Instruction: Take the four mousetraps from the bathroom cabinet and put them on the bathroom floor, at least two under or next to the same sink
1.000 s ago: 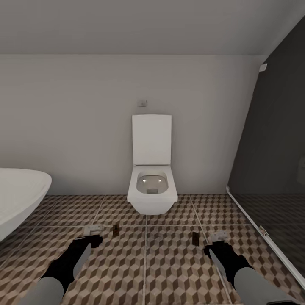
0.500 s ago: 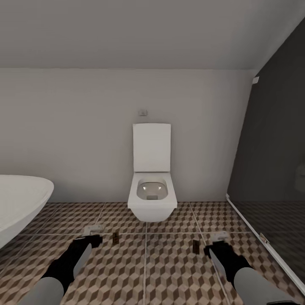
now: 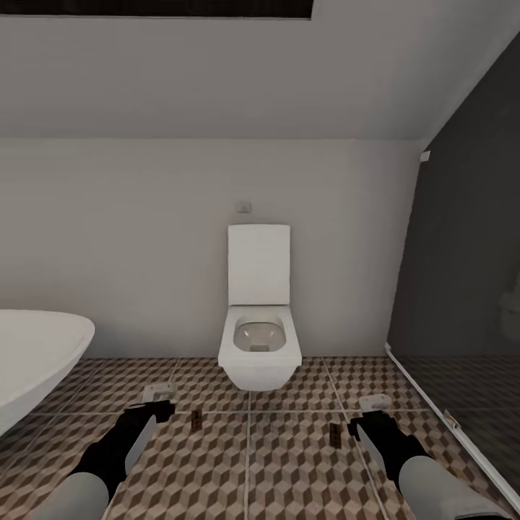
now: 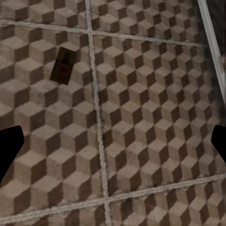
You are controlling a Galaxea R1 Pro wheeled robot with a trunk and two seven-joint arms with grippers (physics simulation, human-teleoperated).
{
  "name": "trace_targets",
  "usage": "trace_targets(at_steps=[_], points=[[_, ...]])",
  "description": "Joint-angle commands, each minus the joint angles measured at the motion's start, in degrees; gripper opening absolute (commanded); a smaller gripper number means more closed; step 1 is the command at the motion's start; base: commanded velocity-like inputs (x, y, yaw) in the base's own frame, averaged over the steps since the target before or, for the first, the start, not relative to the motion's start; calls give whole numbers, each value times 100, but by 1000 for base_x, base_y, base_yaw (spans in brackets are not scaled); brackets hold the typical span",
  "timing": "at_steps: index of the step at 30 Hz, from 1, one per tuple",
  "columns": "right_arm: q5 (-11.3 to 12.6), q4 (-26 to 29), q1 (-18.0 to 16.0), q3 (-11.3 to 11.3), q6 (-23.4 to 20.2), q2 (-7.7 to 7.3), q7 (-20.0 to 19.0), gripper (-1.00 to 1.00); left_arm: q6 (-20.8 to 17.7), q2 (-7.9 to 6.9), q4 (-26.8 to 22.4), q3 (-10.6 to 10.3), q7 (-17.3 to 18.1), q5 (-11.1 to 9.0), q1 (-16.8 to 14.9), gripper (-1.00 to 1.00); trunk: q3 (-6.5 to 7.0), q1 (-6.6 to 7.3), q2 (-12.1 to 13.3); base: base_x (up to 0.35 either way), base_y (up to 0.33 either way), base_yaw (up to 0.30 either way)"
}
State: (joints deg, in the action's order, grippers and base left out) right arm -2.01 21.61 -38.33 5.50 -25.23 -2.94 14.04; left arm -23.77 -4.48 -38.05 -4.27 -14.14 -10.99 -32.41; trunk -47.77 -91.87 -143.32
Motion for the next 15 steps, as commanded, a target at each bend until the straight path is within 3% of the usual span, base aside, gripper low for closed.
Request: trace_targets(at_steps=[1,7,15], points=[[-19,10,-1,40,-52,-5,11,100,-23,-9,-9,-42,-54,-61,-2,100,16,4,-1,0,0,0],[-19,10,0,40,-52,-5,11,100,-23,-9,-9,-44,-53,-61,-2,100,149,19,7,0,0,0],[-20,10,-1,40,-51,-1,11,100,-23,-9,-9,-45,-55,-61,-2,100,294,187,312,0,0,0]])
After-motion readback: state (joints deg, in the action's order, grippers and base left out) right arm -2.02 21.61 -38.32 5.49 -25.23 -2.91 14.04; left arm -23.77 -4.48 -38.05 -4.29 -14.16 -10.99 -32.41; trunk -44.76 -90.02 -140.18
